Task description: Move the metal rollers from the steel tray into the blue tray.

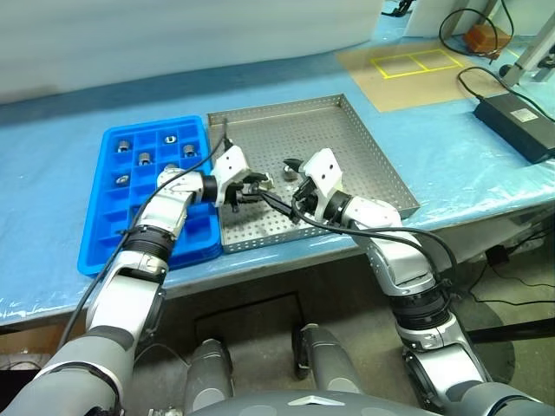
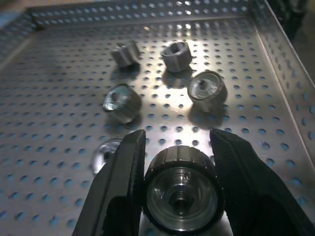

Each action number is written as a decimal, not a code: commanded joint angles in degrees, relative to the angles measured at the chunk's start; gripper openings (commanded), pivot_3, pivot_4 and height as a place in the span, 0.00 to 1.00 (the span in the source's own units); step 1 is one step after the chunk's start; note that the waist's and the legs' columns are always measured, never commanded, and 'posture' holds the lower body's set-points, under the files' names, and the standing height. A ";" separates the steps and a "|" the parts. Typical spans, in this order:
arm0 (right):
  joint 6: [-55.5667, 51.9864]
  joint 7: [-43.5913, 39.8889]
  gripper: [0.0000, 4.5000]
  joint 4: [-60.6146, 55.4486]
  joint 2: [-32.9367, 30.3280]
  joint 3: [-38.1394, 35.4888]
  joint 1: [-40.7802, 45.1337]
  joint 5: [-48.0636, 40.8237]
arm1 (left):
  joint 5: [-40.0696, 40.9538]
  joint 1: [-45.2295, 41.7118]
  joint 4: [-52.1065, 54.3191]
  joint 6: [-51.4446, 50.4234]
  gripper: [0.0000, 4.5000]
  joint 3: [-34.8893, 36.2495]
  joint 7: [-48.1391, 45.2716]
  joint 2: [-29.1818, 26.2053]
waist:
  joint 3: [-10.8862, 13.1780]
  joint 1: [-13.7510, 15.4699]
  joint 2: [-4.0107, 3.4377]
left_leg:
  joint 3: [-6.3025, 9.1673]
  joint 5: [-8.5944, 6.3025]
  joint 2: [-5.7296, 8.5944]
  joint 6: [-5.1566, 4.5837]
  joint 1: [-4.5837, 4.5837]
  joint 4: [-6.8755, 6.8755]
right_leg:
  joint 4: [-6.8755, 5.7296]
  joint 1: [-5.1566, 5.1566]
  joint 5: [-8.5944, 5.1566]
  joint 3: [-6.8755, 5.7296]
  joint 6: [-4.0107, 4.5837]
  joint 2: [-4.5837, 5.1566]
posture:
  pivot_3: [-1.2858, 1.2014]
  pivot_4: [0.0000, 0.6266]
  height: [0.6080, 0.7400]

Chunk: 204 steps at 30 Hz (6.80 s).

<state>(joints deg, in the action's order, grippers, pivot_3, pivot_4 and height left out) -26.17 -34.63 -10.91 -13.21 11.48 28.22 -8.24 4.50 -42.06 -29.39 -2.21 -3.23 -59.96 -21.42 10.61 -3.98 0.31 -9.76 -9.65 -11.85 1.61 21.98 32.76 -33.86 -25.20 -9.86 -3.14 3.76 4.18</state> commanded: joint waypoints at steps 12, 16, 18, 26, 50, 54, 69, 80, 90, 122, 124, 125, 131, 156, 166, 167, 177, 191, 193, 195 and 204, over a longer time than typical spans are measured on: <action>6.11 -9.52 1.00 12.54 2.99 2.26 9.21 -3.01 | 4.83 26.93 40.50 -13.52 0.39 21.97 38.39 3.49 | 0.01 3.70 0.02 | 0.02 -0.06 -0.06 0.20 -0.05 -0.01 | -0.01 0.04 -0.01 -0.06 -0.01 0.01 | 0.51 0.24 1.00; 7.16 -11.50 1.00 14.82 4.12 3.05 10.48 -3.03 | 3.48 29.81 42.97 -14.84 0.39 24.19 46.31 4.76 | 0.02 5.20 0.03 | 0.03 -0.06 -0.06 0.21 -0.02 -0.04 | 0.00 0.00 -0.01 -0.07 -0.02 0.01 | 0.52 0.24 1.00; 7.20 -12.30 1.00 15.62 4.51 3.42 11.04 -2.97 | 2.64 31.32 43.82 -16.07 0.39 24.57 48.81 4.70 | 0.01 5.66 0.05 | 0.03 -0.06 -0.06 0.21 -0.02 -0.05 | 0.00 0.00 -0.01 -0.07 -0.02 0.01 | 0.53 0.24 1.00; 6.43 -13.55 1.00 15.88 5.17 4.01 10.73 -2.80 | 3.06 35.99 49.10 -21.66 0.39 24.53 54.24 5.51 | 0.01 6.90 0.11 | 0.05 -0.06 -0.06 0.22 -0.04 -0.06 | 0.00 0.01 -0.02 -0.07 -0.04 0.02 | 0.53 0.24 1.00; 5.93 -8.90 1.00 13.51 3.98 2.57 9.04 -2.25 | 5.49 23.94 41.29 -22.78 0.99 14.63 47.86 4.78 | 0.00 6.53 0.13 | 0.06 -0.05 -0.03 0.24 -0.04 -0.04 | 0.00 0.02 -0.02 -0.06 -0.05 0.03 | 0.47 0.24 1.00; 4.46 -6.54 1.00 11.24 3.04 1.27 8.25 -2.34 | 6.61 18.59 33.72 -19.39 0.99 11.07 42.28 5.33 | 0.00 6.10 0.13 | 0.05 -0.04 -0.03 0.24 -0.05 -0.04 | -0.02 0.01 -0.02 -0.05 -0.04 0.02 | 0.43 0.24 1.00; -3.05 3.87 1.00 -1.98 -3.36 -4.18 -0.28 -0.98 | 4.52 -0.32 -0.40 -6.70 0.99 0.13 23.23 8.74 | -0.01 1.11 0.14 | -0.03 -0.04 0.04 0.19 -0.06 0.02 | 0.00 0.03 0.03 0.06 -0.10 0.00 | 0.30 0.24 1.00; -7.05 8.07 1.00 -9.18 -4.91 -6.46 -5.04 -1.46 | -0.41 -9.95 -21.22 -1.39 0.99 -0.35 25.73 11.26 | -0.02 -3.13 0.15 | -0.02 -0.13 0.08 -0.18 0.13 0.33 | 0.21 0.10 0.13 0.06 -0.27 0.00 | 0.26 0.24 1.00; -7.94 9.17 1.00 -10.78 -5.50 -7.16 -6.22 -1.70 | -3.00 -11.64 -25.90 -2.09 0.70 0.02 27.53 11.09 | -0.02 -6.51 0.16 | 0.04 -0.21 0.12 -0.45 0.37 0.48 | 0.48 0.13 0.10 0.01 -0.53 0.01 | 0.26 0.24 1.00; 1.61 -4.29 1.00 8.19 -0.15 0.00 6.15 -2.96 | 4.28 11.66 26.34 -21.60 0.39 13.23 41.85 4.30 | -0.01 -0.84 0.14 | 0.25 -0.29 0.00 -0.59 0.51 0.56 | 0.39 0.10 0.24 -0.25 -0.37 0.08 | 0.45 0.24 1.00; 2.45 -5.41 1.00 9.63 0.53 0.51 6.96 -2.91 | 4.17 14.66 29.75 -23.12 0.39 13.74 42.94 3.91 | -0.01 0.58 0.14 | 0.20 -0.28 0.00 -0.55 0.43 0.54 | 0.31 0.08 0.23 -0.18 -0.37 0.08 | 0.46 0.24 1.00; 2.80 -5.85 1.00 10.23 0.85 0.72 7.29 -2.88 | 4.08 16.13 31.14 -23.80 0.39 13.86 43.32 3.66 | -0.01 1.39 0.14 | 0.18 -0.28 -0.01 -0.46 0.39 0.52 | 0.26 0.09 0.21 -0.17 -0.34 0.08 | 0.47 0.24 1.00; 4.22 -8.20 1.00 13.28 2.43 1.97 8.89 -2.56 | 3.99 22.67 35.74 -25.75 0.39 16.96 46.73 2.10 | -0.01 4.83 0.13 | 0.16 -0.25 -0.03 -0.11 0.25 0.42 | 0.15 0.11 0.21 -0.12 -0.34 0.09 | 0.49 0.24 1.00; 3.83 -7.63 1.00 12.82 2.38 1.25 8.60 -2.55 | 1.67 12.48 15.01 -13.68 0.39 15.35 49.29 1.21 | -0.01 6.15 0.14 | 0.16 -0.10 0.00 0.14 0.09 0.23 | 0.10 0.10 0.21 -0.08 -0.34 0.06 | 0.46 0.24 1.00; 2.71 -6.20 1.00 10.53 1.41 0.77 7.31 -2.83 | 0.41 10.62 10.57 -14.05 0.60 13.13 50.33 1.51 | -0.01 6.06 0.14 | 0.14 -0.09 0.00 0.14 0.08 0.23 | 0.09 0.10 0.21 -0.06 -0.34 0.06 | 0.45 0.24 1.00; 2.64 -6.11 1.00 10.40 1.35 0.75 7.23 -2.85 | 0.27 10.51 10.43 -14.08 0.67 13.09 50.59 1.48 | -0.01 6.06 0.14 | 0.14 -0.09 0.00 0.15 0.08 0.23 | 0.09 0.10 0.21 -0.06 -0.34 0.06 | 0.45 0.24 1.00; 1.74 -4.22 1.00 8.24 0.83 0.11 6.11 -2.55 | 4.31 6.56 12.16 -11.11 0.81 8.82 41.13 5.63 | -0.01 5.99 0.15 | 0.12 -0.09 0.02 0.13 0.10 0.24 | 0.10 0.11 0.21 -0.01 -0.34 0.08 | 0.41 0.24 1.00; -4.80 5.32 1.00 -3.69 -3.95 -4.82 -1.80 -1.11 | 3.14 -8.47 -11.61 -0.44 0.81 3.38 29.13 12.50 | -0.02 1.12 0.16 | 0.02 -0.11 0.08 0.07 0.10 0.24 | 0.19 0.10 0.22 0.09 -0.36 0.03 | 0.29 0.24 1.00; -5.97 6.55 1.00 -5.54 -4.45 -5.53 -2.99 -1.06 | 2.44 -11.03 -17.27 1.96 0.81 3.47 29.36 13.36 | -0.02 0.12 0.16 | 0.02 -0.12 0.09 0.03 0.12 0.25 | 0.23 0.10 0.22 0.09 -0.37 0.02 | 0.27 0.24 1.00; -7.31 7.89 1.00 -7.61 -4.95 -6.31 -4.44 -1.02 | 2.04 -13.25 -21.67 3.99 0.81 3.34 28.57 14.04 | -0.02 -0.74 0.17 | 0.02 -0.14 0.10 -0.02 0.14 0.29 | 0.26 0.10 0.22 0.09 -0.38 0.01 | 0.25 0.24 1.00; -10.51 11.58 1.00 -13.00 -7.11 -8.74 -9.03 -0.85 | -0.72 -19.63 -35.98 8.88 0.81 3.40 28.39 15.23 | -0.03 -6.30 0.17 | 0.03 -0.28 0.15 -0.59 0.53 0.46 | 0.84 0.13 0.33 0.04 -0.72 0.01 | 0.22 0.24 1.00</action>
<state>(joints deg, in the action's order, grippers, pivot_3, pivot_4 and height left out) -36.73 -23.56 -20.92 -20.07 4.34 19.02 -8.99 4.05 -59.94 -65.01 5.25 -0.33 -31.82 -6.24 10.58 -10.28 0.48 -9.71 -9.97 -11.69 0.96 22.62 33.25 -32.91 -25.07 -9.46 -3.11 3.00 4.20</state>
